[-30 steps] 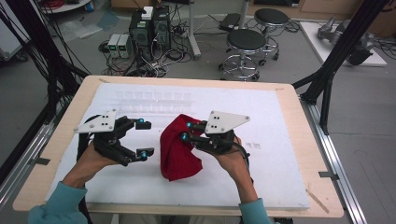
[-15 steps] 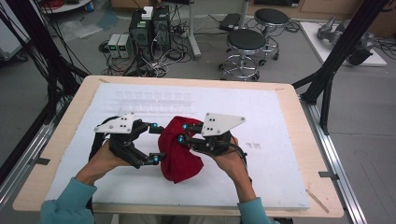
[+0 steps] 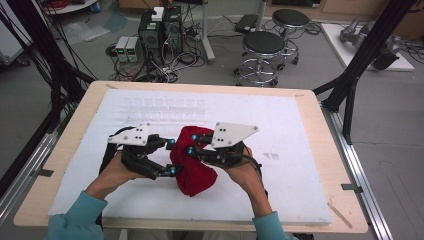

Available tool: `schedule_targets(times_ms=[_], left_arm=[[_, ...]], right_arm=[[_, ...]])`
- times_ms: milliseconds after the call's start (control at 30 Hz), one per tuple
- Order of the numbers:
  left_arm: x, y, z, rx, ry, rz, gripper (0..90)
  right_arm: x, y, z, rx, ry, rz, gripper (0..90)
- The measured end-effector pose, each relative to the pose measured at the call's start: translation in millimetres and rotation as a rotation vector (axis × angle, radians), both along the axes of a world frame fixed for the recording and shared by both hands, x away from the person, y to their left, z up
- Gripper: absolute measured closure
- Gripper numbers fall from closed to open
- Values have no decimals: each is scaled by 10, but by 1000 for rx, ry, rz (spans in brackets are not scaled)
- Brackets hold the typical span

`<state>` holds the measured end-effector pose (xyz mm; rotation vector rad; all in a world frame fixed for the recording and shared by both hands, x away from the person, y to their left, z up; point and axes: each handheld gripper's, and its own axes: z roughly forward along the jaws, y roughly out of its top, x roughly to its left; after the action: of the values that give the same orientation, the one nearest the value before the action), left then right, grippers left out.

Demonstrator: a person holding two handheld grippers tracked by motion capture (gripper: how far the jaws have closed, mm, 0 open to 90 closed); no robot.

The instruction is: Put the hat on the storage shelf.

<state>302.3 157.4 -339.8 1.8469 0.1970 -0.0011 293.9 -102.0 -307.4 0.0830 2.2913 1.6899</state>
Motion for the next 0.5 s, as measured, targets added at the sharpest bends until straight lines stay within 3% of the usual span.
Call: schedule_targets(times_ms=[200, 300, 500], left_arm=[[-7, 19, 9, 20, 17, 17, 580], [-10, 24, 17, 39, 43, 42, 717], [-41, 30, 36, 59, 30, 52, 834]], right_arm=[[-6, 13, 0, -5, 0, 6, 832], [-9, 16, -2, -14, -4, 7, 830], [-9, 21, -8, -29, -4, 4, 825]])
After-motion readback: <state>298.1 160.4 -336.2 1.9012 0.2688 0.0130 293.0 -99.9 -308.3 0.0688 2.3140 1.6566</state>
